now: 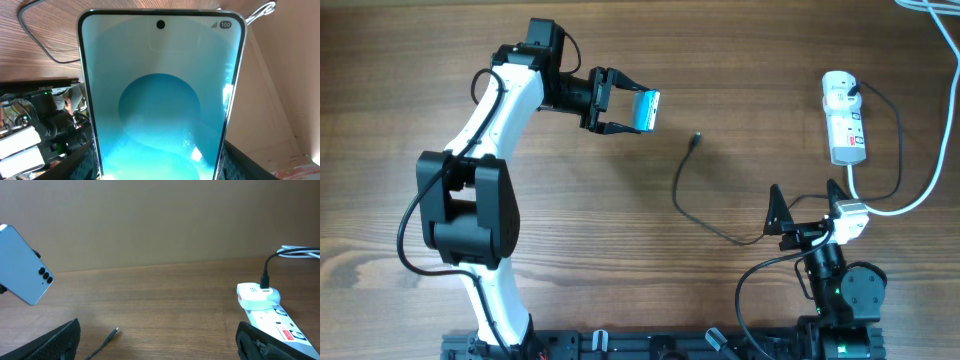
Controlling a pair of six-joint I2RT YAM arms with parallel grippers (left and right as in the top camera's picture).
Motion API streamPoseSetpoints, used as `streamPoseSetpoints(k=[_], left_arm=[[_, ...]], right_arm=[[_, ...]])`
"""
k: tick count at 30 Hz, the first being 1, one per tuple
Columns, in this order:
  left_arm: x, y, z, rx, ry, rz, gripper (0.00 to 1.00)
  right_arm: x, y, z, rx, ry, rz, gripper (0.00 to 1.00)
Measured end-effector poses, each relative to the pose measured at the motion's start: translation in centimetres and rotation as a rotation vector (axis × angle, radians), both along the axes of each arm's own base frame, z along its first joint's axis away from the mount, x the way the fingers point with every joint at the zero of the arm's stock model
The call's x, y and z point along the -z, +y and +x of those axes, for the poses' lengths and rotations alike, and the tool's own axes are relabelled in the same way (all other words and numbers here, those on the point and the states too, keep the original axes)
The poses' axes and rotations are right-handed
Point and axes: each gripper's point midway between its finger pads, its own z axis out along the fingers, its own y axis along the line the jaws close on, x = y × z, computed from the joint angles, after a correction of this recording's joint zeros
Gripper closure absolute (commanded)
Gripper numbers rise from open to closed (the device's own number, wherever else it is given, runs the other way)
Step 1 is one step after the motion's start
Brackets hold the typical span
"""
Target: Plug charger to phone and switch on socket
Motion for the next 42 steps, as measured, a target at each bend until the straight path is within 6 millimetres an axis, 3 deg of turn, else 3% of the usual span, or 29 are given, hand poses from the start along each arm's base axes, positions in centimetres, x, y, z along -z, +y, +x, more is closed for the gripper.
streamPoseSetpoints(k=[13,24,27,32,42], left_arm=[[0.0,0.0,0.0,0.0,0.0,0.0,0.96],[0.3,0.1,0.1,-0.003,-0.003,0.019,0.96],[1.1,0.5,0.3,-0.013,-0.015,0.068,0.96],[3.7,2.0,1.2,-0.048,-0.046,0.247,0.96],[7.6,6.2,2.6,-0.112,-0.098,0.579,0.96]], right_arm=[[0.0,0.0,0.0,0.0,0.001,0.005,0.0],[0.4,0.9,-0.1,-0.048,0.069,0.205,0.0],[-0.7,1.4,0.0,-0.073,0.121,0.218,0.0],[-3.6,3.2,1.8,-0.165,0.253,0.236,0.0],[-4.6,8.9,5.8,-0.508,0.605,0.354,0.0]])
